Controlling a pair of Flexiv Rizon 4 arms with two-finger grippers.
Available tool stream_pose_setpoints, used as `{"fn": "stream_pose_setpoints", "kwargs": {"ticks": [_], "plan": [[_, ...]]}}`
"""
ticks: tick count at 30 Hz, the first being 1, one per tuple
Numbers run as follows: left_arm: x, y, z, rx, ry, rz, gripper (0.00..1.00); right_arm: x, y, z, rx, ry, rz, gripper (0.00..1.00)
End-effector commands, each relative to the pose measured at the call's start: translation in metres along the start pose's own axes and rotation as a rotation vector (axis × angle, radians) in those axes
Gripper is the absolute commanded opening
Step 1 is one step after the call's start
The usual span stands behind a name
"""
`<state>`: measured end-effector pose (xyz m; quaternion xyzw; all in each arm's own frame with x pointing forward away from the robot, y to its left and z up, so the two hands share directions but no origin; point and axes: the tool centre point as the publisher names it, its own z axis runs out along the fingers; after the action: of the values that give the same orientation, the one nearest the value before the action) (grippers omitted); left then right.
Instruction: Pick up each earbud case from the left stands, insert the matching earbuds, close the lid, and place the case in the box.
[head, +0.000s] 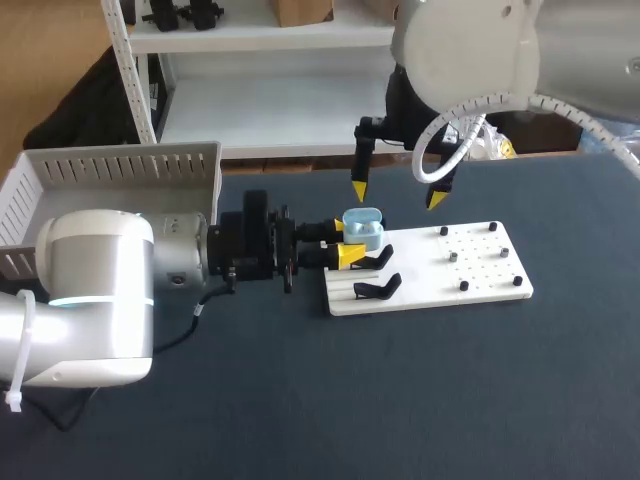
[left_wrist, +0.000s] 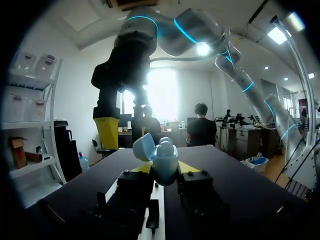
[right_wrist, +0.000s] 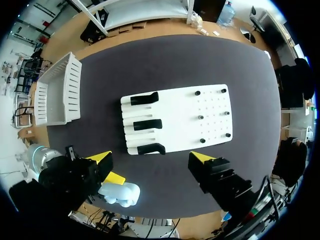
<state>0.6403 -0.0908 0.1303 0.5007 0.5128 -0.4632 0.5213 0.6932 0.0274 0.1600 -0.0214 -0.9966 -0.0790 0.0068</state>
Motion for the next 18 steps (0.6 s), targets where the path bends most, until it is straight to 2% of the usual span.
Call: {"fn": "stream_pose_setpoints", "kwargs": {"ticks": [1, 18], "plan": [[0.001, 0.000, 0.000, -0.004, -0.003, 0.002, 0.00, 0.004, -0.003, 0.001, 0.005, 0.019, -0.002, 1.00], [0.001, 0.000, 0.000, -0.004, -0.003, 0.002, 0.00, 0.045, -0.012, -0.010, 0.008, 0.065, -0.028, 1.00]]}}
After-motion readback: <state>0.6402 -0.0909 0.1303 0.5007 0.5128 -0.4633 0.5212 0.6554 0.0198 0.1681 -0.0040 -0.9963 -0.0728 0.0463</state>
